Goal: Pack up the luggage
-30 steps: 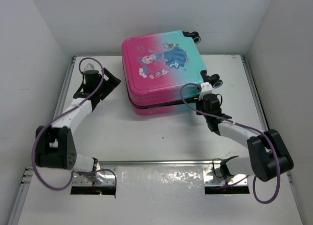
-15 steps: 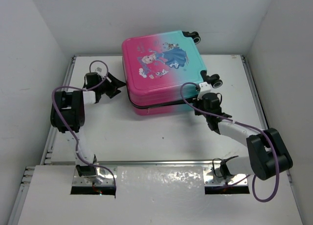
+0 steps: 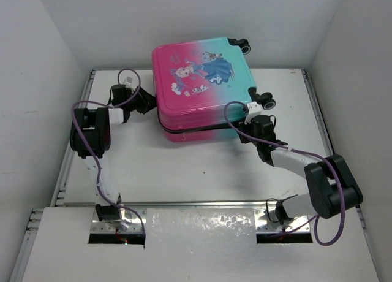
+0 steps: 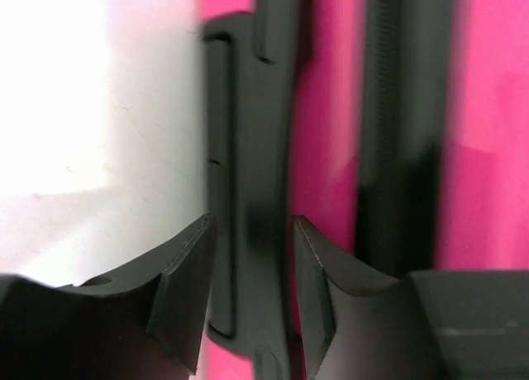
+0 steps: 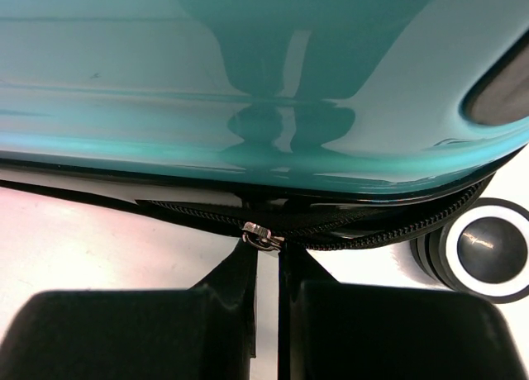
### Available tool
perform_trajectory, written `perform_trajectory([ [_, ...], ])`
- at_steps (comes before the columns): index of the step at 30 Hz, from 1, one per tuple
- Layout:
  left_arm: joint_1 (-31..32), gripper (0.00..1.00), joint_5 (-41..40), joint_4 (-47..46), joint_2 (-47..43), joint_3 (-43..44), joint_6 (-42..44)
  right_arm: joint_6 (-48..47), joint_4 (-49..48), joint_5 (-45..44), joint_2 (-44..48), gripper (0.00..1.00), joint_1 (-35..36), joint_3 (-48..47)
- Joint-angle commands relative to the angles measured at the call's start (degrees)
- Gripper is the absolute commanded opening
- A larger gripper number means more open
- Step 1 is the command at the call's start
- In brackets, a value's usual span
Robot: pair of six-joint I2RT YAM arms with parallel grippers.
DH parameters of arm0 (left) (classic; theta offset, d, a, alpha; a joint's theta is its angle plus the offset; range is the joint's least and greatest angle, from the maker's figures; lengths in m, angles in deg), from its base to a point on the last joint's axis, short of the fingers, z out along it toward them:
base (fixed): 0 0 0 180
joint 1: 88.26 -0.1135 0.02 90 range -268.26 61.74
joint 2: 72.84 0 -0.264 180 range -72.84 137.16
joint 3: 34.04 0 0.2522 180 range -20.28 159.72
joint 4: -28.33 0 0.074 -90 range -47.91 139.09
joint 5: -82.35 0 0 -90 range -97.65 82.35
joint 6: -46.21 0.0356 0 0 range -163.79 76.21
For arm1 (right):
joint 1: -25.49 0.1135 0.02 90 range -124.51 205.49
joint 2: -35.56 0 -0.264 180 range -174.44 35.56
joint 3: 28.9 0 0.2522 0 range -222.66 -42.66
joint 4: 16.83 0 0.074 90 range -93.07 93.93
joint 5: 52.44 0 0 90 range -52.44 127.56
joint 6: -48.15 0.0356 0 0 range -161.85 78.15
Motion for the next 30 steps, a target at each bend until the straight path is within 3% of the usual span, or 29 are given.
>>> perform_trajectory([
  [1,2.0,0.38,-1.3,5.1,2.5,3.6,3.1,0.7,-4.1,5.8,-0.6,0.0,1.1,-2.4],
  [6,2.0,0.21,-7.0,12.0,5.1,7.4,4.5,0.1,-2.4,6.5,0.0,0.0,1.1,-3.2],
  [10,4.7,0.0,-11.3,18.9,6.6,12.2,7.2,-0.2,-0.4,6.1,-0.2,0.0,1.1,-5.3],
  [13,5.6,0.0,-15.2,24.1,7.7,16.9,7.6,-1.2,4.1,0.7,-2.0,0.0,1.1,-8.3],
  [14,5.6,0.0,-15.9,24.2,7.7,17.7,7.2,-1.2,4.7,-6.0,-2.4,0.0,1.1,-8.7],
  [19,5.8,0.0,-21.0,29.6,10.1,22.7,6.7,-5.0,0.7,-19.4,-4.9,0.0,-0.2,-7.2],
  [25,5.8,0.0,-27.4,34.5,12.6,29.8,6.4,-5.1,-9.9,-18.0,-3.6,0.0,-6.1,-3.1],
  [30,5.7,0.0,-29.6,37.0,16.6,35.1,4.7,-6.8,-11.3,-14.5,-7.1,0.0,-10.7,-6.9],
])
